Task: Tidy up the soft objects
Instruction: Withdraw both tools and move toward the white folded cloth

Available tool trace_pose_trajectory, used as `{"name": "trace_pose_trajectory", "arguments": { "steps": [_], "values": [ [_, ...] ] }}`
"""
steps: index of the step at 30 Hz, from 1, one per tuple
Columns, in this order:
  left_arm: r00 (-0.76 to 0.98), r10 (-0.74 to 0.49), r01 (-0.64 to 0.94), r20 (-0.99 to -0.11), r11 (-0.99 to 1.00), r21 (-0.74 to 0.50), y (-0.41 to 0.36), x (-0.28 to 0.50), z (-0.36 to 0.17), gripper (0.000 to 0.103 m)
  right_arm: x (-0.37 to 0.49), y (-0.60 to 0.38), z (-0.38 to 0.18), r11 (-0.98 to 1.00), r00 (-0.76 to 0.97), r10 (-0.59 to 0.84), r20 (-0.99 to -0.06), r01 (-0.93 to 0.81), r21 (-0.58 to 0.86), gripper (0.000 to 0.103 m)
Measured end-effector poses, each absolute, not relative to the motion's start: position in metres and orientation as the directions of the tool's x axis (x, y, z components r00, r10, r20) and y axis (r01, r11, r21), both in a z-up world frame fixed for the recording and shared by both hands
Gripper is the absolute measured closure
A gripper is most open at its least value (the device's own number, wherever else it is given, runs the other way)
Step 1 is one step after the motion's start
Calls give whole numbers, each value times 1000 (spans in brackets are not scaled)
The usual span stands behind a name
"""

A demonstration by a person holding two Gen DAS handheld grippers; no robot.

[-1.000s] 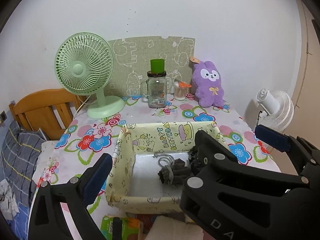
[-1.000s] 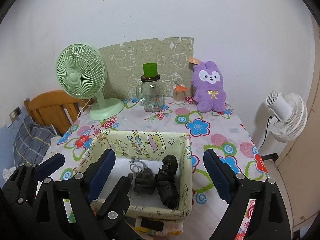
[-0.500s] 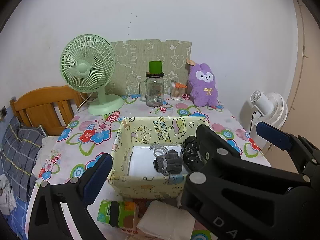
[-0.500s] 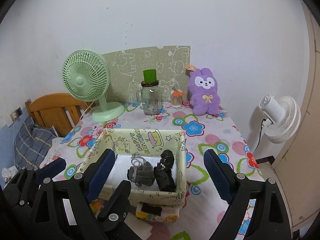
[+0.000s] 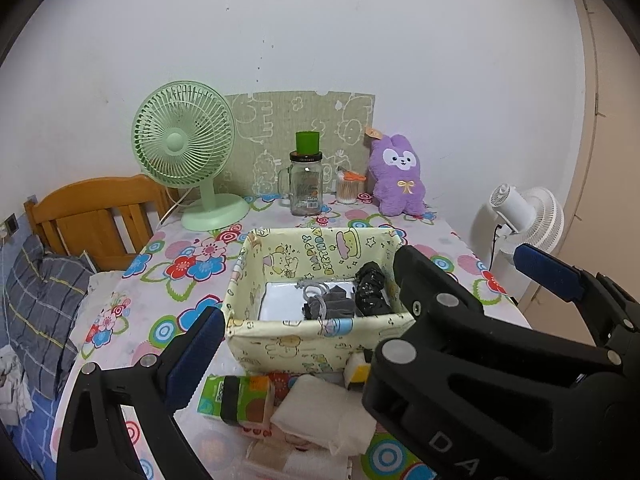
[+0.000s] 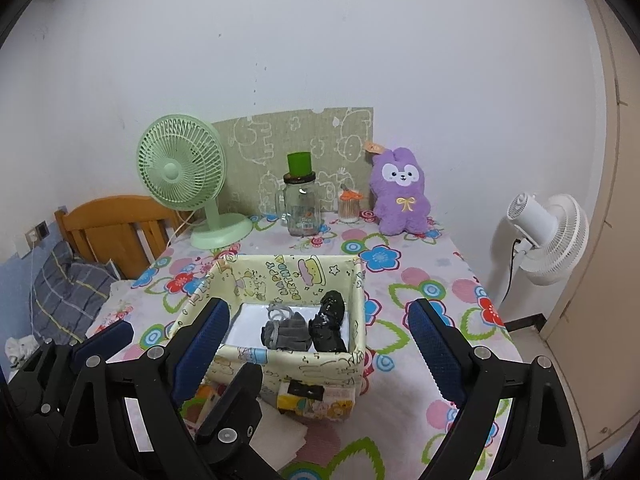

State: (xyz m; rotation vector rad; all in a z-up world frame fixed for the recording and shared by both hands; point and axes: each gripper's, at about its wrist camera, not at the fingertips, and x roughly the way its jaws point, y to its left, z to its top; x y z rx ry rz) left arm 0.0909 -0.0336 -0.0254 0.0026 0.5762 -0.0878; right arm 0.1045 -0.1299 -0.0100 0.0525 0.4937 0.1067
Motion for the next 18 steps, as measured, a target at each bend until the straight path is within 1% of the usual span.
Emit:
{"name": "trace_pose_trajectory", "arguments": {
  "steps": [8, 18],
  "values": [
    [843, -68, 70, -534, 997, -16, -34, 74, -28, 3, 86, -129, -13, 991, 867, 131, -481, -107, 77, 10],
    [850, -70, 72, -523, 997, -18, -36, 55, -35, 3, 64, -134, -17, 987, 887, 150, -437, -112, 112, 10]
  ]
}}
